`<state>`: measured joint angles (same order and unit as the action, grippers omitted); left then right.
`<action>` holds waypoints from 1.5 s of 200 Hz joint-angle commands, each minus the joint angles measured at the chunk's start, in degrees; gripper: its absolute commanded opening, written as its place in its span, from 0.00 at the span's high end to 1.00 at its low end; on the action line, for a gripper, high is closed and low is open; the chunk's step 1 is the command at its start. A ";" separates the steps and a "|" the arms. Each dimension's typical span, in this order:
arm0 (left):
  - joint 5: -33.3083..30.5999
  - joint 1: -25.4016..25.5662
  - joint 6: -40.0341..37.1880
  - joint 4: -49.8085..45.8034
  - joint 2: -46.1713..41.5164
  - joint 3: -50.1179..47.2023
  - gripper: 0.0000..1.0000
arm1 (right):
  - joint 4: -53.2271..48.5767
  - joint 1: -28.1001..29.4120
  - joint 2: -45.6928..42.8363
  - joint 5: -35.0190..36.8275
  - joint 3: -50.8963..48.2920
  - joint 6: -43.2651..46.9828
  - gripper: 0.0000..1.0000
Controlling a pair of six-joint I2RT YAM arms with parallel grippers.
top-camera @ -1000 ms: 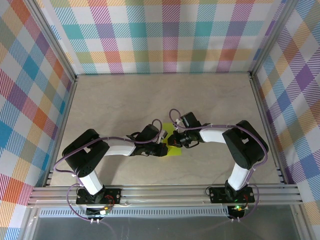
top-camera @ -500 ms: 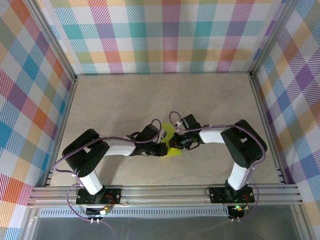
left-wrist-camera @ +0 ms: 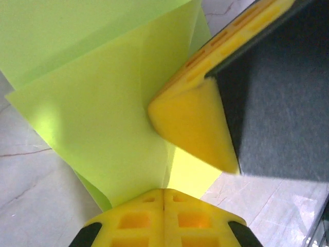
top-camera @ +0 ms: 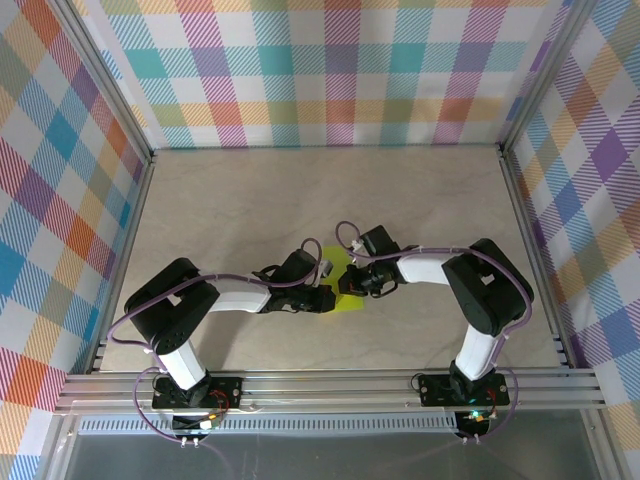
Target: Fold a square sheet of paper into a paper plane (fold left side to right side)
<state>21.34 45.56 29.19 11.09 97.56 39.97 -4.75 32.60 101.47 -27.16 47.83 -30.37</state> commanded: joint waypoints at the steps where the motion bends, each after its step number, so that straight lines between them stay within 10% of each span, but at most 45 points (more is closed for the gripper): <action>1: -2.78 0.29 0.46 -8.88 3.52 -3.09 1.00 | -2.76 -2.98 1.67 6.28 0.98 2.58 1.00; 125: -1.49 0.31 1.57 -5.58 2.38 -4.03 1.00 | -5.99 -11.20 0.96 4.57 5.16 6.04 1.00; 207: -0.16 0.30 1.67 -3.45 2.27 -1.91 1.00 | 4.18 -3.87 -3.16 -4.55 -0.89 -2.75 1.00; 300: 1.89 -0.28 1.36 -3.71 1.25 3.52 1.00 | -3.48 -3.15 3.65 1.63 0.19 0.20 1.00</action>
<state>21.89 45.56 30.63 10.85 97.80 40.95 -3.36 29.61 102.67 -29.41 48.07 -32.05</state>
